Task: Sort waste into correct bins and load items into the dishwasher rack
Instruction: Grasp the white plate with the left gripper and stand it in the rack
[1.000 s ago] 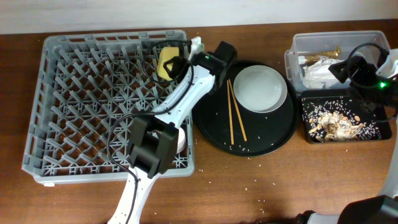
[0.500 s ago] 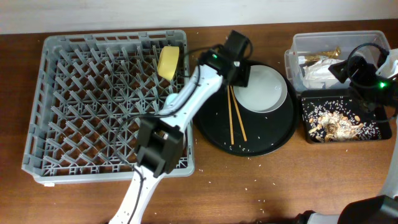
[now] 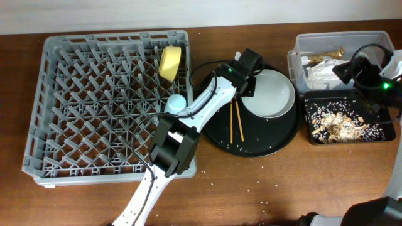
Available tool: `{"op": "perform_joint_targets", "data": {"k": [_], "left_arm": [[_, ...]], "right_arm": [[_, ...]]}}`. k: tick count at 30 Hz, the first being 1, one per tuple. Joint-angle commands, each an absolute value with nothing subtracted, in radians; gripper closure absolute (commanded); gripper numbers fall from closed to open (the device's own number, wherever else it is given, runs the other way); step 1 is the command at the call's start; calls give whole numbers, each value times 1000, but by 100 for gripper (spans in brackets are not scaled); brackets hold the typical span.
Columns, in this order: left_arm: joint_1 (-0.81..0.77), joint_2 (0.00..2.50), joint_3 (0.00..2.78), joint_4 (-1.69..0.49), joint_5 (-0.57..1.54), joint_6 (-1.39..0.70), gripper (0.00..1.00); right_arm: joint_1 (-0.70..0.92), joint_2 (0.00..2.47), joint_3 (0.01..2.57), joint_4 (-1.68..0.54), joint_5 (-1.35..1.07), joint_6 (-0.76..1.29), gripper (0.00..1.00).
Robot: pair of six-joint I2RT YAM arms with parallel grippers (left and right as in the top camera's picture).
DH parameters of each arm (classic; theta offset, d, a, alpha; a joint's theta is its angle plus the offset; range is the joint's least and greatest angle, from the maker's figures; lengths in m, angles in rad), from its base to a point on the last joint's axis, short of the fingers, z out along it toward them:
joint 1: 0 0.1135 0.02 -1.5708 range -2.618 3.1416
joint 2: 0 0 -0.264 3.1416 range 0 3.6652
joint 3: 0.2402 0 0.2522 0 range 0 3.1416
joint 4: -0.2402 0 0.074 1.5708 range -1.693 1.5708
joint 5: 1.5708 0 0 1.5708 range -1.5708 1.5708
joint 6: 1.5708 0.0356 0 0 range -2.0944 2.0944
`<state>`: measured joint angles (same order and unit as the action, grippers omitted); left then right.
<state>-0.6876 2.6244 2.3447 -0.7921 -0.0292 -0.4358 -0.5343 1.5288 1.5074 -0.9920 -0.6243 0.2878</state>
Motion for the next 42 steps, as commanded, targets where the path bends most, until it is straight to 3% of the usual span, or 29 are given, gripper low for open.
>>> {"op": "perform_joint_targets", "data": {"k": [1,4,8,10,12,15,20,25,26,27,28,31,34,37,39,42], "left_arm": [[-691,2605,2401,-844,-26,-435,99],[-691,2420,2485,-1012,-157,-253,99],[-636,2179,2489,-1298,-661,-207,100],[-563,2160,2488,-1349,-953,-207,100],[-480,2167,2467,-1338,-1105,-207,100],[-369,2212,2436,-1248,-1142,-207,100],[-325,2360,2435,-1139,-1153,-158,100],[-324,2482,2435,-1088,-1147,-159,100],[-324,2498,2435,-1088,-1137,-159,95],[-324,2503,2435,-1088,-1102,-159,49],[-324,2503,2436,-1088,-1053,-159,22],[-333,2491,2516,-1115,-941,-94,16],[-376,2407,2779,-1257,-498,-93,13],[-475,2364,2857,-1436,-30,-122,13],[-550,2388,2773,-1514,-14,-258,13],[-648,2452,2569,-1419,-14,-352,20]], "right_arm": [[-537,1533,1509,-991,-612,284,2],[-537,1533,1509,-991,-612,284,2],[-537,1533,1509,-991,-612,284,2],[-537,1533,1509,-991,-612,285,2],[-537,1533,1509,-991,-612,284,1],[-537,1533,1509,-991,-612,285,1],[-537,1533,1509,-991,-612,285,2],[-537,1533,1509,-991,-612,285,2],[-537,1533,1509,-991,-612,284,2],[-537,1533,1509,-991,-612,285,2],[-537,1533,1509,-991,-612,285,2],[-537,1533,1509,-991,-612,285,2],[-537,1533,1509,-991,-612,285,2],[-537,1533,1509,-991,-612,284,1],[-537,1533,1509,-991,-612,284,2],[-537,1533,1509,-991,-612,284,1]]}}
